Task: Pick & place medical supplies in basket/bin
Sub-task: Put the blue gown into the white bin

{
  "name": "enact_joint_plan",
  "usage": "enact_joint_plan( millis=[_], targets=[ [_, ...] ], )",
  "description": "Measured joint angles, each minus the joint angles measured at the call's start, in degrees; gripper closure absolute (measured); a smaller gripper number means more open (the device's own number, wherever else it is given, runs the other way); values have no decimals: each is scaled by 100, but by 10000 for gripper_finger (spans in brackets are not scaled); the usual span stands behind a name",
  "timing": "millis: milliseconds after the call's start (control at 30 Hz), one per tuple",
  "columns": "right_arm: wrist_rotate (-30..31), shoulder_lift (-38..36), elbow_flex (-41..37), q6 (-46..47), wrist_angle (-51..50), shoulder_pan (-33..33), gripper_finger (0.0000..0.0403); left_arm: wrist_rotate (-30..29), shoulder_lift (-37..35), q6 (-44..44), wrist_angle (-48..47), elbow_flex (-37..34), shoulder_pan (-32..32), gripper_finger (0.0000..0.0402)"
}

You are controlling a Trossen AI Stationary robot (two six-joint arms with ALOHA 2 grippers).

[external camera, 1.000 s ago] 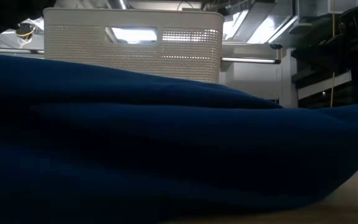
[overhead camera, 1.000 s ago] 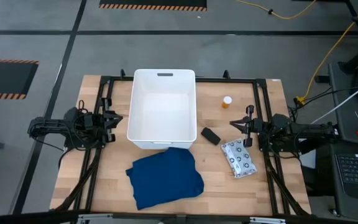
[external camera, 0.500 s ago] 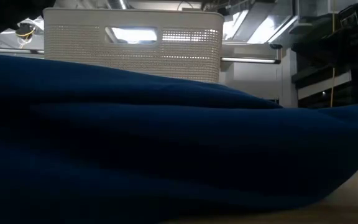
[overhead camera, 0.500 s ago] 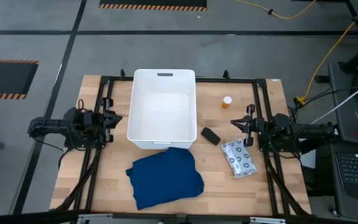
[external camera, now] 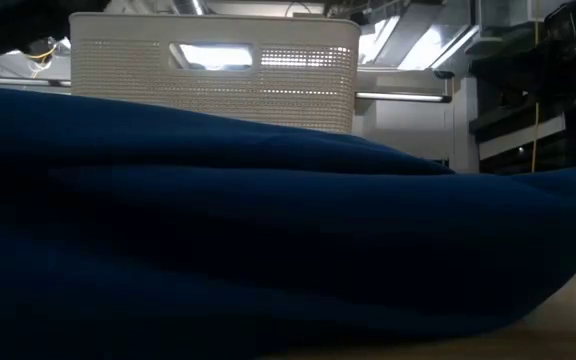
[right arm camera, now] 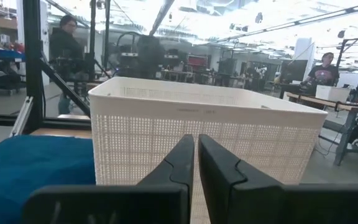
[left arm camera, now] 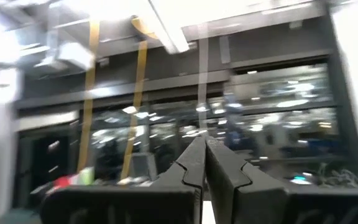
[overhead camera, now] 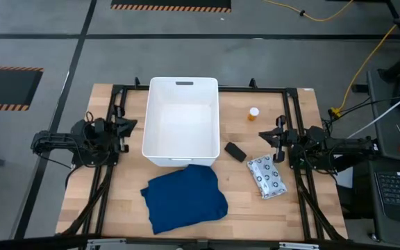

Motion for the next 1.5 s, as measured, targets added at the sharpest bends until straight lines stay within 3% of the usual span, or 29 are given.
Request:
enact_joint_plan(
  millis=[133,267,467,700,867,967,1233,1367,1500],
  targets=[
    [510,0,-1,373,24,0,375,-1013,12,-251,-505,70,2,398],
    [828,1,0,728,-101,-2,375,-1437,113,-433,-1755,532,2,400],
    [849,309,281,730,-169,-2,396,-1425,550,-550,-2519,1360,2,400],
    [1463,1374,998,753,-606,-74,392,-1315,1287,-451,-3649,2074,2,399],
    [1533,2184,1636,896,-802,-271,400,-1119,1459,-501,-4229,2483,0,398],
    [1519,2577,2176,1012,-1587,-319,396,-1119,1449,-357,-4302,2580,1,398],
    [1428,3470,3519,2600,-4512,-334,399,-800,1425,235,-4310,2610,1,399],
    [1431,3732,3805,3156,-5212,-334,391,-798,1425,307,-4305,2610,1,398],
    [1432,3841,3826,3236,-5268,-334,390,-798,1425,403,-4294,2610,1,400]
  ],
)
